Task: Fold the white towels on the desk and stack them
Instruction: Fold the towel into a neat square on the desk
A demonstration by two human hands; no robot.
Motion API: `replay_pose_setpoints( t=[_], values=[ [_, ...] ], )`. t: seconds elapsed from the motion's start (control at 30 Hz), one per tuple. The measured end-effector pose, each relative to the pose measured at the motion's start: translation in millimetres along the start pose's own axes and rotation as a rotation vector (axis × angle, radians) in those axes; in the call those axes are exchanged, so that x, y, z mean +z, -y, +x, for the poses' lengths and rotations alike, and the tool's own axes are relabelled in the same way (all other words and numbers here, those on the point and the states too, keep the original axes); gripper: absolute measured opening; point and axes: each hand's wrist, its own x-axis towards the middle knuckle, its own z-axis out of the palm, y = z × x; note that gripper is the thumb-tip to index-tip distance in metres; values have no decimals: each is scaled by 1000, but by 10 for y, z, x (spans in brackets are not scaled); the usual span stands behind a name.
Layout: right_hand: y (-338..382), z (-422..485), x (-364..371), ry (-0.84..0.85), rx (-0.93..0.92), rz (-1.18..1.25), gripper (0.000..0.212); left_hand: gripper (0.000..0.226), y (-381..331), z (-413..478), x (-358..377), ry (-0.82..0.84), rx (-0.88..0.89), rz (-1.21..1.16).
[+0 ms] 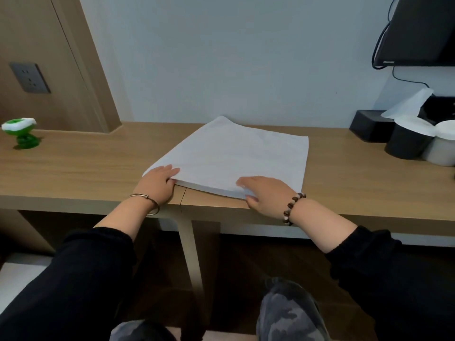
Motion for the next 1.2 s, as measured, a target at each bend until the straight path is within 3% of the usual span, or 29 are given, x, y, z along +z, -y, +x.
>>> replay_pose_setpoints(
  t=[0.2, 0.3, 0.43, 0.7, 0.97, 1.03, 1.2],
  values=[
    [-200, -234, -196, -119, 82, 145, 23, 42, 63, 4, -11, -82, -78, 70],
    [-302, -282, -220, -157, 96, 164, 20, 44, 143, 0, -62, -93, -252, 97],
    [-354, -366, -192, -67, 118, 74, 30, 44, 318, 6, -136, -144, -355, 81],
    [-378, -267, -83, -68, 58, -138, 49, 12, 466, 51, -221, -313, -481, -110],
    [-457, 160, -174, -18, 210, -191, 48, 8, 487, 65, -209, -336, -446, -143],
    [-453, 119, -116, -92, 207, -54, 46, 10, 481, 47, -195, -371, -397, -157],
    [-456, -73, -17, -243, 154, 214, 21, 13, 454, 39, -213, -370, -321, -65]
  ],
)
